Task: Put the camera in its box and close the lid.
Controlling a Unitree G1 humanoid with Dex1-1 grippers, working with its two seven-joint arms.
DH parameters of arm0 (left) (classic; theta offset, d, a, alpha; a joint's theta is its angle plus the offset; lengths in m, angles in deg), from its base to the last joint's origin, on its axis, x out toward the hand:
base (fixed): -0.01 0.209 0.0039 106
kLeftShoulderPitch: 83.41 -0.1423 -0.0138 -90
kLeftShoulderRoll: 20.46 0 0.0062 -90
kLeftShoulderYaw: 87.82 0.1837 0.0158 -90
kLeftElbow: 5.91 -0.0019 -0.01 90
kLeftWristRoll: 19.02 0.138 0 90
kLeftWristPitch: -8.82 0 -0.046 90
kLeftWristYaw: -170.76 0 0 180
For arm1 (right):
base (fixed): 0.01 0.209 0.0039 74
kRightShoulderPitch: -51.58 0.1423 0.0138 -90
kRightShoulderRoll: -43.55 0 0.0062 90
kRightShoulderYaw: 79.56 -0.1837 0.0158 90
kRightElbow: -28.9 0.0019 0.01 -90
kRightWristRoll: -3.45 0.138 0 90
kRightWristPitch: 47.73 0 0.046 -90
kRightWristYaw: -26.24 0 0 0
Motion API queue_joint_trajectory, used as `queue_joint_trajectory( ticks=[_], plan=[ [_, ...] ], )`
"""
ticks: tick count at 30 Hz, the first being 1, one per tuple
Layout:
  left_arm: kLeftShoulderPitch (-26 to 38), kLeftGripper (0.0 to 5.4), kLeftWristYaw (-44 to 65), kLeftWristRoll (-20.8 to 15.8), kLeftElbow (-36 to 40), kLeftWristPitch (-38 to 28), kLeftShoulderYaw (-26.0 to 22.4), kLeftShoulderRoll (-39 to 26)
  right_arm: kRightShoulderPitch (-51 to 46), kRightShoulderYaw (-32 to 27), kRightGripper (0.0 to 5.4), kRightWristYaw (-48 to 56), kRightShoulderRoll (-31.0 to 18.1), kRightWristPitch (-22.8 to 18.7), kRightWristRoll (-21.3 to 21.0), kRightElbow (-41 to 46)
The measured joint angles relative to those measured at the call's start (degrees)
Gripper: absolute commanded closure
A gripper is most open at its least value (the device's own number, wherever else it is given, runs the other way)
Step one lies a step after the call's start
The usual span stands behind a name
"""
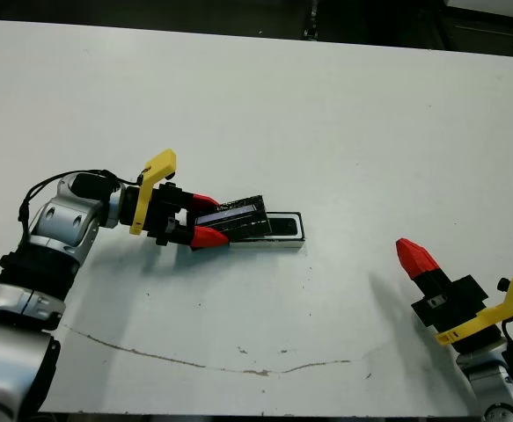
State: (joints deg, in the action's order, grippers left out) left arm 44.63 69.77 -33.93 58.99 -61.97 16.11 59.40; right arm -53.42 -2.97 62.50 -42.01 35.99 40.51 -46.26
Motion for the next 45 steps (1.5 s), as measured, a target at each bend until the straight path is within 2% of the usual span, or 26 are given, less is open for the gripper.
queue_joint_trajectory(
  ticks=[16,25,36,45],
  plan=[
    [1.1,2.24,-4.1,4.7,-1.9,-7.8,3.8,3.5,-0.4,0.0,5.40,-0.4,0.0,-0.8,0.5,0.6],
    [4.7,2.24,-4.1,6.5,-8.7,-10.4,6.7,6.8,-0.6,0.0,5.40,-0.1,0.1,-0.3,0.5,0.4],
    [7.6,2.24,-5.1,8.0,-15.9,-11.0,7.5,12.1,-1.2,0.0,5.40,-0.4,0.0,-0.3,0.5,0.8],
    [11.8,2.24,-4.5,9.7,-23.9,-15.2,8.1,16.5,-1.2,0.0,5.40,-0.3,0.0,-0.3,0.5,0.9]
  ],
)
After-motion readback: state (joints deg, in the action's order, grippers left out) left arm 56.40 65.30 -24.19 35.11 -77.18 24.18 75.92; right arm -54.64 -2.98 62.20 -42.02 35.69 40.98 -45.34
